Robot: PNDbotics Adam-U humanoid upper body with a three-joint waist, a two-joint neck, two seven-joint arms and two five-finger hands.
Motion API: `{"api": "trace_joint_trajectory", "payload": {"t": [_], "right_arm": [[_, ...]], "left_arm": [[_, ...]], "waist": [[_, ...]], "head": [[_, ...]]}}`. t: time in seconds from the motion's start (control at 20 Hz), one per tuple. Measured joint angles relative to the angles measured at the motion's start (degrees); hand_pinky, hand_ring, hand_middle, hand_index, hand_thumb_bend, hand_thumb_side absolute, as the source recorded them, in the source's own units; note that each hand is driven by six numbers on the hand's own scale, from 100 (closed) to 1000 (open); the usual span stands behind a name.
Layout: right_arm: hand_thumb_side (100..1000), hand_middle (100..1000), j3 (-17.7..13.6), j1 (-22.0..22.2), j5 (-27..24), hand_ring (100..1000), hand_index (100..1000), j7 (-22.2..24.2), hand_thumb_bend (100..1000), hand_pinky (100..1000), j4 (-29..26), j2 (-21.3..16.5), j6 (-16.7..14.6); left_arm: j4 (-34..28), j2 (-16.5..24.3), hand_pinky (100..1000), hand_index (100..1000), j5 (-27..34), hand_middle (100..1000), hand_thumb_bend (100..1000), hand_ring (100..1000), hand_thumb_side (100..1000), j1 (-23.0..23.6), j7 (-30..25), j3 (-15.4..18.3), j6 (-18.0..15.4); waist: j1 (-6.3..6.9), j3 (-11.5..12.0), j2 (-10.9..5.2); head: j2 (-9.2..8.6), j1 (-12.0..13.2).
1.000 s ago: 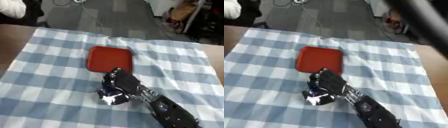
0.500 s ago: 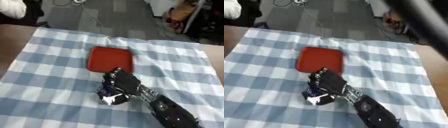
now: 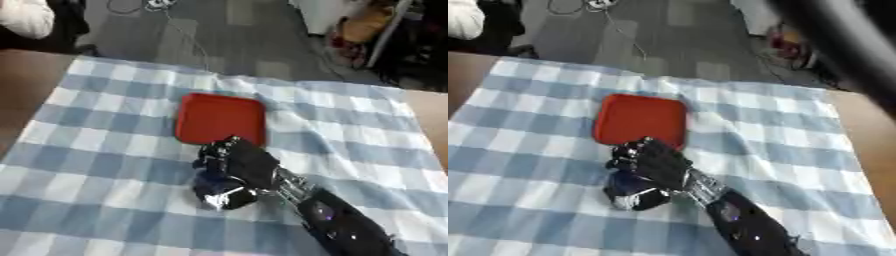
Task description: Pick up objects on the table and place them in the box.
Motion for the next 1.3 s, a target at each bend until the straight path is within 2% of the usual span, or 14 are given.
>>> {"api": "trace_joint_trajectory", "payload": {"t": [0.2,0.4,0.6,0.75,0.95,1.0,1.15,1.3], "right_arm": [[1000,607,-0.3,0.1,-0.1,428,765,2.2,219,100,0.4,0.3,0.1],[1000,632,-0.8,0.5,-0.6,413,813,4.1,294,100,0.9,0.4,0.0],[1000,529,-1.4,0.5,-2.1,239,789,5.2,335,100,1.4,0.7,0.2],[1000,398,-1.5,0.5,-3.5,104,716,5.2,331,100,1.5,0.7,0.3],[1000,227,-1.7,0.5,-4.8,100,555,3.8,273,100,1.5,0.7,1.4],[1000,188,-1.7,0.5,-5.1,100,491,3.2,241,100,1.5,0.7,1.7],[1000,103,-1.7,0.5,-5.6,100,382,0.9,119,100,1.5,0.7,2.1],[1000,100,-1.7,0.6,-5.6,100,340,-1.6,101,100,1.5,0.7,2.0]], "left_arm": [[0.0,0.0,806,876,0.0,1000,306,839,1000,0.0,0.0,0.0,0.0],[0.0,0.0,804,877,0.0,1000,304,838,1000,0.0,0.0,0.0,0.0],[0.0,0.0,802,877,0.0,1000,304,838,1000,0.0,0.0,0.0,0.0],[0.0,0.0,801,877,0.0,1000,304,837,1000,0.0,0.0,0.0,0.0],[0.0,0.0,801,877,0.0,1000,304,838,1000,0.0,0.0,0.0,0.0],[0.0,0.0,801,877,0.0,1000,304,838,1000,0.0,0.0,0.0,0.0],[0.0,0.0,801,877,0.0,1000,304,837,1000,0.0,0.0,0.0,0.0],[0.0,0.0,800,877,0.0,1000,305,837,1000,0.0,0.0,0.0,0.0]], "waist": [[-0.06,0.0,-0.17],[-0.16,-0.1,-0.37],[-0.16,-0.2,-0.48],[-0.16,-0.2,-0.48],[-0.16,-0.2,-0.48],[-0.16,-0.2,-0.48],[-0.16,-0.3,-0.48],[-0.16,-0.3,-0.48]], "head": [[0.08,0.0],[0.44,0.1],[0.49,0.2],[0.5,0.2],[0.51,0.3],[0.52,0.3],[0.53,0.4],[0.53,0.4]]}}
